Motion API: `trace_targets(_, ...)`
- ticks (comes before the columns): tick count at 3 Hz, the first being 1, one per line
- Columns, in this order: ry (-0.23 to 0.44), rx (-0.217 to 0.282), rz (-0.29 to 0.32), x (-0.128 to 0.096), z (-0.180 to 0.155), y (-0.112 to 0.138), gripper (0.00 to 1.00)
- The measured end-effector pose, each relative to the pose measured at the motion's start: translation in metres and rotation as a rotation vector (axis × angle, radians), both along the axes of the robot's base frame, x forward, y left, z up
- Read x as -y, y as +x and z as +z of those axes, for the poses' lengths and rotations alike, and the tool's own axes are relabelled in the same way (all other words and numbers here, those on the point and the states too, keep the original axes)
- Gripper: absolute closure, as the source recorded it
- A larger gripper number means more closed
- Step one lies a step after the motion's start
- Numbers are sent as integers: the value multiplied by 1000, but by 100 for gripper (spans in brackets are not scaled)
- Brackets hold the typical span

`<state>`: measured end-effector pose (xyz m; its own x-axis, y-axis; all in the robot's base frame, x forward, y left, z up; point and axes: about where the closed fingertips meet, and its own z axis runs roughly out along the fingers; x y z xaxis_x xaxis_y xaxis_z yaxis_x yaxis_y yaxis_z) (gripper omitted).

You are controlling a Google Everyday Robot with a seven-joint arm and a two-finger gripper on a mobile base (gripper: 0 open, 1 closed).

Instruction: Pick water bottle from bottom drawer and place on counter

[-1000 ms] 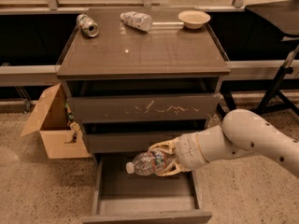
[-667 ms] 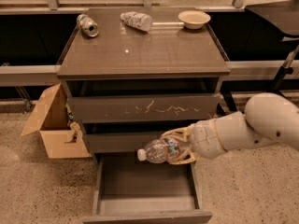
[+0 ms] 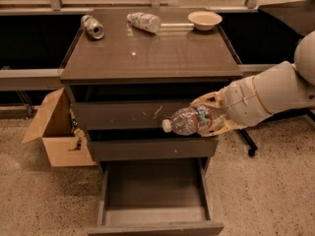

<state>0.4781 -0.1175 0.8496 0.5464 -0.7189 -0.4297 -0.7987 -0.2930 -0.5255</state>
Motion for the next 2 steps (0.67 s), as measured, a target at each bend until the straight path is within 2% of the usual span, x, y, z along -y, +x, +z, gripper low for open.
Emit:
trace_targets(1, 0, 0, 0, 0, 0, 0, 100)
trace_targets(2, -10, 18, -9, 4, 10, 17, 100)
